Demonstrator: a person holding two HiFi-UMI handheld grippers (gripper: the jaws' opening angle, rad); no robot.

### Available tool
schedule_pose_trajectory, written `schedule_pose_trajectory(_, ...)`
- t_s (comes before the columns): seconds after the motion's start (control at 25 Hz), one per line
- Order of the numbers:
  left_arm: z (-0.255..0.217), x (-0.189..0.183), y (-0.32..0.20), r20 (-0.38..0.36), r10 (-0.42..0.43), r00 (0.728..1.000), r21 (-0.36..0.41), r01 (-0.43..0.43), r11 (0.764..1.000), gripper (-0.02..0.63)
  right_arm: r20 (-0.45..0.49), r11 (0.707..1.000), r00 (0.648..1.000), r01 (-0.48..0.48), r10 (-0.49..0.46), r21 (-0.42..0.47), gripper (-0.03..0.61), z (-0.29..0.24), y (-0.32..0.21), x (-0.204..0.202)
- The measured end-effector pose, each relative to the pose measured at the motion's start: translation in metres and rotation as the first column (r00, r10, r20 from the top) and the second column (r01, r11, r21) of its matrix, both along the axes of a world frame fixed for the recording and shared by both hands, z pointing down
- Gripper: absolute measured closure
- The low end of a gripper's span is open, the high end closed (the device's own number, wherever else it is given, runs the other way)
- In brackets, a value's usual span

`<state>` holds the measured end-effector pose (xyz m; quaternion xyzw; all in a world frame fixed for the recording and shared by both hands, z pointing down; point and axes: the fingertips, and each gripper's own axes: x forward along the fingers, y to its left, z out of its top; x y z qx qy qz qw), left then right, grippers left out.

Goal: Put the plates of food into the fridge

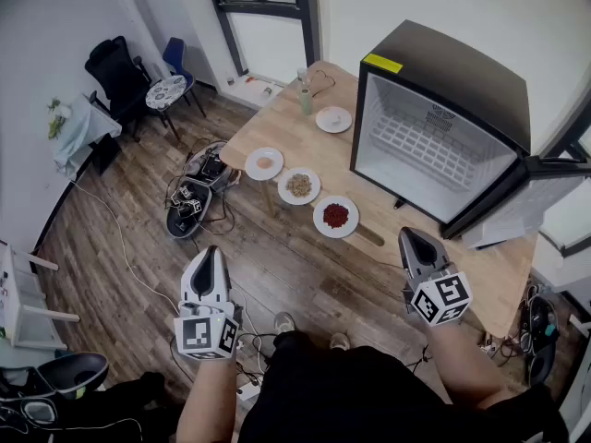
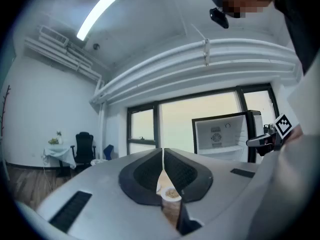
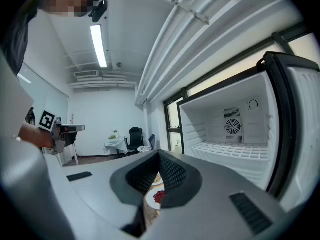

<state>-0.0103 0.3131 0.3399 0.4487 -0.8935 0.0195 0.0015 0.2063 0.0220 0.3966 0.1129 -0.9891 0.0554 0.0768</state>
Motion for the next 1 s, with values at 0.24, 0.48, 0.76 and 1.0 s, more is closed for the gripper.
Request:
schedule_pose_trajectory(0.24, -0.026, 0.000, -0.017, 0.086, -0.005, 0.996, 0.044, 0.001, 0.999, 0.598, 0.008, 1.000, 1.000, 0.025, -0.025, -0.002, 0.563, 0.012, -0.006, -0.005)
schedule_pose_trajectory(0.48, -0.014, -0.011, -0.039, 0.080, 0.034, 0.996, 0.034, -0.037, 0.999, 0.598, 0.068, 0.998, 0.996, -0.058, 0.058, -0.011, 0.563, 0.011, -0.018, -0.005)
schedule_pose_trajectory(0.76, -0.007, -0.059, -0.070, 0.086, 0.105, 0.991, 0.023, -0.107, 0.994, 0.598, 0.058, 0.982, 0.980, -0.186, 0.188, -0.041, 0.562, 0.022, -0.042, -0.020)
schedule_pose_trajectory(1.0, 0.017, -0.106, -0.119, 0.052, 0.233, 0.971, 0.001, -0.234, 0.972, 0.598, 0.002, 0.969, 0.971, -0.240, 0.241, -0.061, 0.563, 0.048, -0.043, -0.045)
